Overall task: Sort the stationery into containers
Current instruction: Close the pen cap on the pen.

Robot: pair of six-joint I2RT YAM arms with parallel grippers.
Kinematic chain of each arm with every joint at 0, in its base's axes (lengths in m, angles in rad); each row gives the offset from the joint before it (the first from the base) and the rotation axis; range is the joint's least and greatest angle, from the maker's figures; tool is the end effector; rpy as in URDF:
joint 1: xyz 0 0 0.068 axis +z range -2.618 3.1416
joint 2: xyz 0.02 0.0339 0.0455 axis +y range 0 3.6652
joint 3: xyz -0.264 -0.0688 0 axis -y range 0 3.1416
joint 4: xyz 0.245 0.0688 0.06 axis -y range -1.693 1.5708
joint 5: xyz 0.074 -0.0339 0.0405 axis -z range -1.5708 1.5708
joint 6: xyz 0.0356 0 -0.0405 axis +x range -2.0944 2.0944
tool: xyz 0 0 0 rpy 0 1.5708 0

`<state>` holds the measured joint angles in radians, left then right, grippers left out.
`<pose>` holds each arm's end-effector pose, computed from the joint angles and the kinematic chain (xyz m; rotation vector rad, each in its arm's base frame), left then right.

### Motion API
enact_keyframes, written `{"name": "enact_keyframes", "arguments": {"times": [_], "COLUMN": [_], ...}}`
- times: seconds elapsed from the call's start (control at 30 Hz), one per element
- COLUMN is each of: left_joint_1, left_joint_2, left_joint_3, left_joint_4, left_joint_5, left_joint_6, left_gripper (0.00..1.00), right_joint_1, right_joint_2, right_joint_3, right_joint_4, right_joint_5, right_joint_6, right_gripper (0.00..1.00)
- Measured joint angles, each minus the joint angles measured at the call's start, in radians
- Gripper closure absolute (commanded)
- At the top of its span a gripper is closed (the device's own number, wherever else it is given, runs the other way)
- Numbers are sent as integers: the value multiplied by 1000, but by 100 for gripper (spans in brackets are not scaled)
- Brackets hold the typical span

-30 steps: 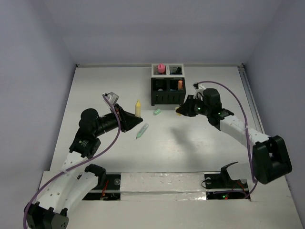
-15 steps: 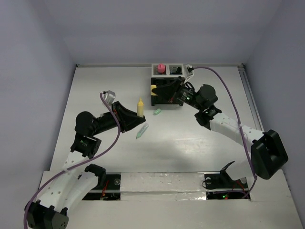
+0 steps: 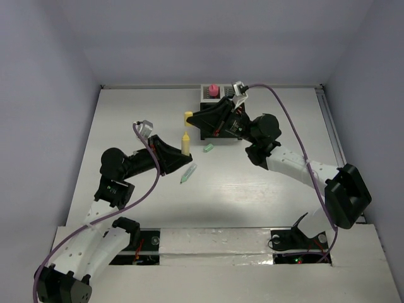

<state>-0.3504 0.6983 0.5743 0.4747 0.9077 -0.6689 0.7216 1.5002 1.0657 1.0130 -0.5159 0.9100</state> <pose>0.1392 -0.0807 0.3454 0.6547 1.3552 -1.3870 0.2412 0.2356 0.3855 -0.4365 1.1622 1.7032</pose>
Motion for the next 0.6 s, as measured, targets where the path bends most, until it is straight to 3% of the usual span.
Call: {"name": "enact_keyframes", "arguments": {"times": [0.6], "left_joint_1": [12], "left_joint_2": [-8], "left_joint_3": [-3], "left_joint_4": [-5], "left_joint_5": [-10], "left_joint_6": [0], "left_gripper": [100], "right_joint_1": [35], "right_joint_2": [8], "right_joint_3": [-1], "right_joint_4": [13], "right_joint_5": [-24], "right_joint_6": [3], "right_gripper": [100]}}
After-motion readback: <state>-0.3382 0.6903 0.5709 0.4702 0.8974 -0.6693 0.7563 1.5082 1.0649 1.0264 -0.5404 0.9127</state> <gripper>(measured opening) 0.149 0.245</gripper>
